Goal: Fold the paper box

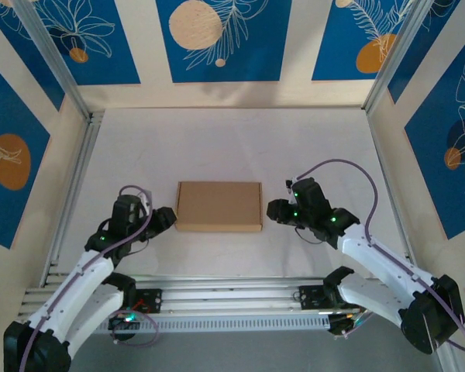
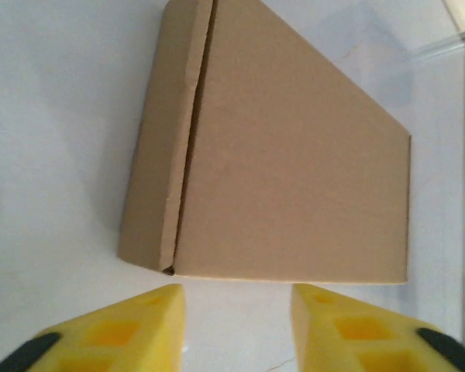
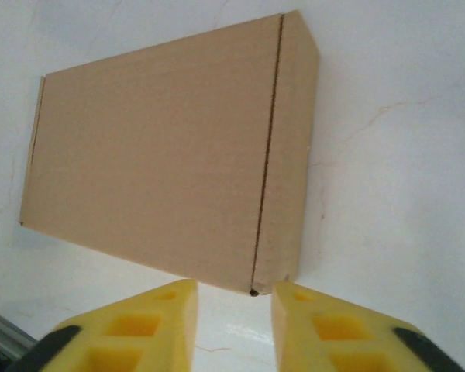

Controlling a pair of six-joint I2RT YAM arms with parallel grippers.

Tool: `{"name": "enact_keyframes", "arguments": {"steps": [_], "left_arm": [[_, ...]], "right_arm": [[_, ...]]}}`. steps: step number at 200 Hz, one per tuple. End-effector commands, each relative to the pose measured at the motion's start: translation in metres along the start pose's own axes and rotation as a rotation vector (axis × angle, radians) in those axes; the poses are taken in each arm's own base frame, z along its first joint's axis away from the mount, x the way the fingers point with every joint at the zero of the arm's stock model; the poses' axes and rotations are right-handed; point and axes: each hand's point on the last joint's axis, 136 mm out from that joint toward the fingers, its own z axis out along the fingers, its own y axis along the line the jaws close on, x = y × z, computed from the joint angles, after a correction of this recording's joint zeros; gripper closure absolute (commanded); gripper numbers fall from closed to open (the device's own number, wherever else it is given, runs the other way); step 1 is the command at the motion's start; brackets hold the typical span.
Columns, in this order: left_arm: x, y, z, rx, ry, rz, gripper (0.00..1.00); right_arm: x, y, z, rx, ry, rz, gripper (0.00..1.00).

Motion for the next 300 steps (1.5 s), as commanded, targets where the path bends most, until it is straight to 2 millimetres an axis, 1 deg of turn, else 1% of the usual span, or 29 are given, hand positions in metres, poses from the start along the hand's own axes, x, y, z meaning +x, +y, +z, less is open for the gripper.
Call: {"name": "enact_keyframes", "arguments": {"steps": [1,13,24,41,49,81,96,112,120,141,158,175,195,214,221,237,259,267,277,281,289,296,300], "left_arm": [[0.005,0.008,0.0,-0.041,0.019,0.002,0.54],[0.002,0.005,0.005,-0.04,0.027,0.026,0.51],[-0.005,0.004,0.008,-0.056,0.023,0.06,0.48],[-0.02,0.0,0.015,-0.086,0.006,0.115,0.45],[-0.028,-0.001,0.02,-0.107,0.001,0.141,0.45],[-0.052,0.009,0.044,-0.206,-0.018,0.213,0.46],[-0.059,0.02,0.053,-0.241,-0.065,0.182,0.49],[-0.057,0.024,0.07,-0.222,-0.057,0.153,0.51],[-0.054,0.021,0.078,-0.204,-0.024,0.156,0.52],[-0.05,0.003,0.095,-0.115,0.008,0.169,0.54],[-0.046,-0.007,0.105,-0.075,0.026,0.173,0.55],[-0.044,-0.014,0.116,-0.058,0.047,0.17,0.57],[-0.045,-0.022,0.127,-0.059,0.065,0.174,0.61],[-0.043,-0.031,0.135,-0.047,0.086,0.175,0.62],[-0.044,-0.033,0.134,-0.049,0.085,0.17,0.62],[-0.048,-0.034,0.129,-0.059,0.054,0.144,0.58],[-0.054,-0.036,0.117,-0.071,0.024,0.147,0.56],[-0.057,-0.037,0.113,-0.083,0.012,0.154,0.51],[-0.064,-0.039,0.106,-0.102,-0.008,0.176,0.43],[-0.067,-0.038,0.103,-0.119,-0.02,0.187,0.4],[-0.078,-0.041,0.094,-0.144,-0.05,0.215,0.34],[-0.088,-0.044,0.085,-0.161,-0.078,0.243,0.27],[-0.096,-0.048,0.079,-0.166,-0.097,0.261,0.2]], "right_arm": [[0.004,-0.009,-0.001,0.037,0.012,0.01,0.59],[0.005,-0.01,0.003,0.033,0.051,0.033,0.57],[0.005,-0.008,0.009,0.013,0.101,0.058,0.54],[0.003,-0.008,0.021,0.004,0.195,0.098,0.51],[0.003,-0.002,0.027,-0.028,0.239,0.098,0.5],[-0.001,0.003,0.053,-0.031,0.337,0.11,0.48],[-0.003,-0.001,0.064,-0.011,0.347,0.113,0.49],[-0.005,-0.008,0.074,0.022,0.346,0.11,0.49],[-0.005,-0.012,0.08,0.037,0.351,0.112,0.5],[-0.004,-0.018,0.093,0.052,0.383,0.122,0.52],[-0.006,-0.024,0.101,0.062,0.393,0.131,0.56],[-0.013,-0.03,0.106,0.065,0.376,0.153,0.61],[-0.022,-0.037,0.109,0.072,0.359,0.176,0.61],[-0.033,-0.044,0.11,0.082,0.345,0.192,0.61],[-0.036,-0.046,0.11,0.084,0.342,0.198,0.61],[-0.04,-0.048,0.107,0.097,0.335,0.196,0.59],[-0.048,-0.047,0.097,0.113,0.298,0.174,0.54],[-0.053,-0.046,0.092,0.119,0.28,0.166,0.5],[-0.06,-0.046,0.086,0.137,0.257,0.158,0.45],[-0.063,-0.046,0.082,0.147,0.241,0.149,0.41],[-0.071,-0.045,0.074,0.161,0.209,0.133,0.31],[-0.078,-0.044,0.065,0.177,0.176,0.121,0.15],[-0.084,-0.043,0.059,0.188,0.152,0.112,0.02]]}}
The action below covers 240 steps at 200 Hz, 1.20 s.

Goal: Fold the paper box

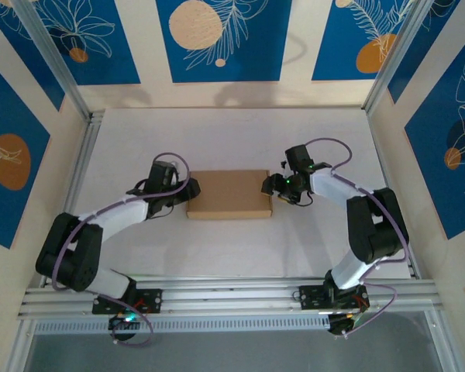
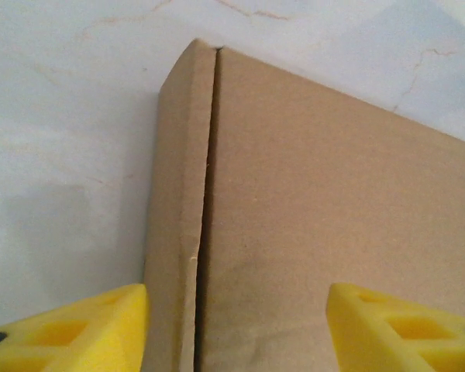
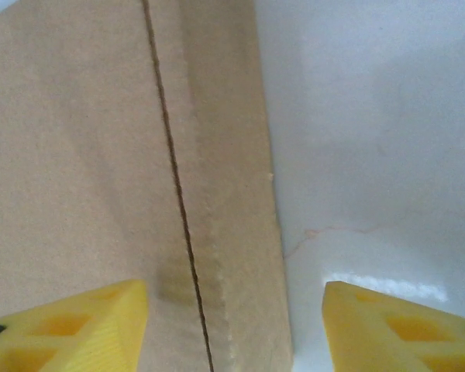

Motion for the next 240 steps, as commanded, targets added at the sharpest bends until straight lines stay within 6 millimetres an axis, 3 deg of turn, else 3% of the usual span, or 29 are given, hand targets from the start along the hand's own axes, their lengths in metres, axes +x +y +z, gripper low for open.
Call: {"name": "enact_keyframes", "arguments": {"steps": [1,7,10,37,53,70,78,95,106,135,154,165,176,188,194,206,214,223,232,240], "left_arm": [[-0.038,-0.009,-0.034,-0.058,-0.103,0.085,0.18],[-0.048,-0.011,-0.045,-0.071,-0.133,0.114,0.03],[-0.056,-0.014,-0.052,-0.076,-0.154,0.126,0.0],[-0.108,-0.028,-0.116,-0.17,-0.361,0.349,0.0],[-0.13,-0.016,-0.151,-0.291,-0.523,0.397,0.0],[-0.132,-0.026,-0.159,-0.267,-0.65,0.657,0.0],[-0.128,-0.018,-0.154,-0.299,-0.71,0.737,0.0],[-0.127,0.02,-0.149,-0.433,-0.834,0.728,0.0],[-0.115,0.052,-0.127,-0.476,-0.738,0.7,0.0],[-0.102,0.107,-0.085,-0.519,-0.623,0.552,0.0],[-0.101,0.13,-0.065,-0.542,-0.6,0.479,0.0],[-0.107,0.13,-0.059,-0.548,-0.588,0.509,0.0],[-0.109,0.123,-0.051,-0.5,-0.615,0.559,0.0],[-0.108,0.135,-0.043,-0.462,-0.625,0.523,0.0],[-0.094,0.136,-0.038,-0.384,-0.603,0.523,0.0],[-0.094,0.127,-0.044,-0.314,-0.687,0.564,0.0],[-0.09,0.121,-0.037,-0.282,-0.63,0.592,0.0],[-0.089,0.112,-0.026,-0.236,-0.568,0.633,0.0],[-0.093,0.12,-0.029,-0.266,-0.582,0.59,0.0],[-0.097,0.126,-0.028,-0.304,-0.576,0.569,0.0]], "right_arm": [[-0.024,0.011,-0.046,0.04,-0.143,-0.052,0.01],[-0.028,0.015,-0.059,0.047,-0.187,-0.072,0.01],[-0.031,0.017,-0.067,0.05,-0.213,-0.087,0.01],[-0.047,0.046,-0.148,0.066,-0.559,-0.262,0.01],[-0.05,0.054,-0.188,0.041,-0.729,-0.293,0.01],[-0.058,0.048,-0.215,0.039,-0.883,-0.287,0.01],[-0.06,0.049,-0.218,0.019,-0.931,-0.35,0.01],[-0.053,0.059,-0.198,-0.045,-0.968,-0.656,0.01],[-0.043,0.061,-0.184,-0.051,-0.983,-0.833,0.01],[-0.042,0.036,-0.154,-0.022,-1.078,-0.891,0.01],[-0.061,-0.004,-0.122,0.093,-1.01,-0.787,0.01],[-0.071,-0.03,-0.108,0.139,-0.997,-0.694,0.01],[-0.079,-0.048,-0.107,0.131,-1.06,-0.602,0.01],[-0.083,-0.066,-0.096,0.109,-1.006,-0.525,0.01],[-0.083,-0.073,-0.09,0.089,-1.005,-0.514,0.01],[-0.086,-0.088,-0.079,0.093,-1.039,-0.475,0.01],[-0.092,-0.09,-0.079,0.094,-1.092,-0.467,0.01],[-0.091,-0.089,-0.065,0.095,-0.953,-0.473,0.01],[-0.101,-0.078,-0.058,0.055,-0.878,-0.497,0.01],[-0.103,-0.088,-0.062,0.052,-0.911,-0.447,0.01]]}}
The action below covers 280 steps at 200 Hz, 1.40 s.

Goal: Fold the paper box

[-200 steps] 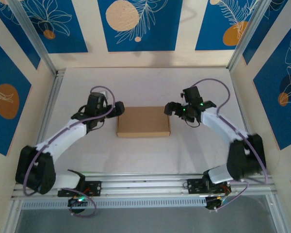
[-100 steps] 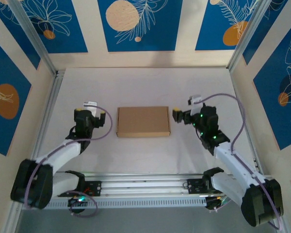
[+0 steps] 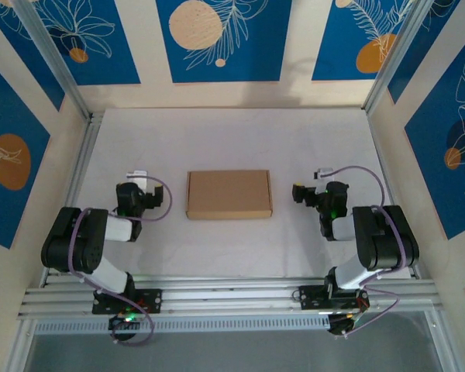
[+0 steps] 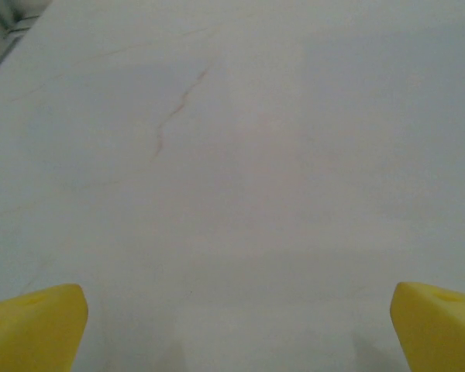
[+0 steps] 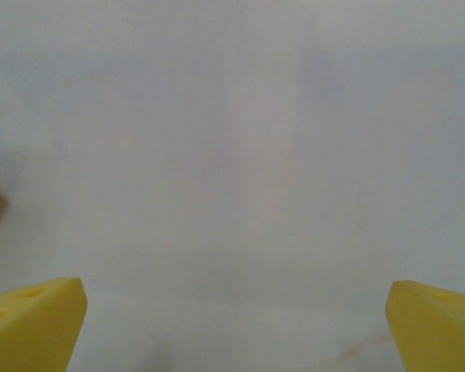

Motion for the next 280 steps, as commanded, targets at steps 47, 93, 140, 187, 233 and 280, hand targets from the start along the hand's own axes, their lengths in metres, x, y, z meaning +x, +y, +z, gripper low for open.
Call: {"name": "enact_keyframes", "arguments": {"steps": [47,93,140,187,233,280], "left_arm": [[-0.0345,-0.0065,0.0056,0.056,-0.1,-0.012,0.0],[-0.0343,-0.0064,0.0045,0.056,-0.102,-0.012,0.0],[-0.0352,-0.0058,0.0024,0.055,-0.113,-0.013,0.0],[-0.0352,-0.006,0.0023,0.055,-0.113,-0.012,0.0],[-0.0349,-0.0061,0.0024,0.055,-0.112,-0.012,0.0],[-0.0345,-0.0062,0.0024,0.055,-0.111,-0.013,0.0]], "right_arm": [[-0.0525,0.0007,0.0083,-0.021,-0.107,0.032,0.01],[-0.0535,0.0042,0.0076,-0.023,-0.115,0.015,0.01],[-0.0524,0.0036,0.0078,-0.047,-0.104,0.029,0.01],[-0.0529,0.0035,0.0076,-0.047,-0.106,0.03,0.01],[-0.0523,0.0035,0.0076,-0.046,-0.104,0.029,0.01],[-0.0531,0.0036,0.0077,-0.047,-0.106,0.029,0.01]]}}
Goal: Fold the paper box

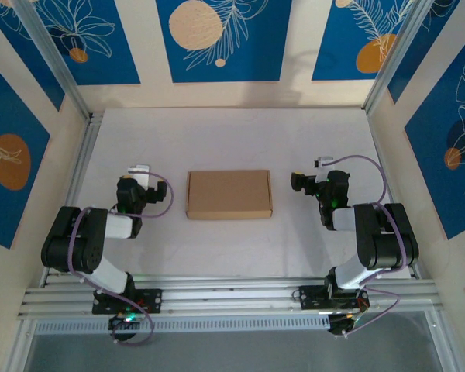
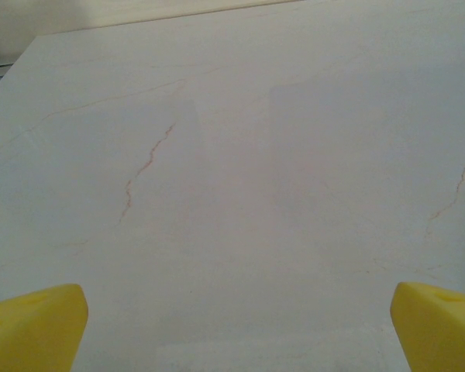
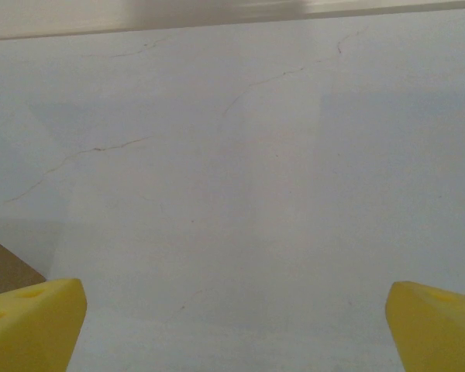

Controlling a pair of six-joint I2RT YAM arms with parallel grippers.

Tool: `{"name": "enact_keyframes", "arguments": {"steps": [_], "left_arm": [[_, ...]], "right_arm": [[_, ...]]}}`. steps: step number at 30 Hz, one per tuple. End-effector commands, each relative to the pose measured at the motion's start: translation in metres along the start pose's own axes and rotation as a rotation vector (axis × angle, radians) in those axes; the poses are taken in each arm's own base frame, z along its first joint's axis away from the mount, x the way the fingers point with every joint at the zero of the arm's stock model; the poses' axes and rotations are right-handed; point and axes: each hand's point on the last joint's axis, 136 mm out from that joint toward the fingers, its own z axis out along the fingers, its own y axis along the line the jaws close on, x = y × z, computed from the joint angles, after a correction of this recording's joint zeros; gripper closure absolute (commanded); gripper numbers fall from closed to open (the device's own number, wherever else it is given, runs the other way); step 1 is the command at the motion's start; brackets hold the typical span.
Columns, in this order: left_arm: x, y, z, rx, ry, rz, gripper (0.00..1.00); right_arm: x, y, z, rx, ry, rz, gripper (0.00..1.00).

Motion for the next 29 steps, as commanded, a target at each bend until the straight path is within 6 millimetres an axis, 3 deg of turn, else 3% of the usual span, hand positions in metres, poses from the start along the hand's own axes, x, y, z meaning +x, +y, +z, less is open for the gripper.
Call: {"name": "enact_keyframes", "arguments": {"steps": [1,29], "left_arm": [[-0.0116,0.0006,-0.0002,0.009,-0.046,-0.007,0.0],[-0.012,0.0,-0.0004,0.012,-0.047,-0.007,0.0]], "right_arm": [[-0.008,0.0018,-0.0017,-0.014,-0.018,0.006,0.01],[-0.0076,0.0019,-0.0018,-0.014,-0.017,0.007,0.01]]}}
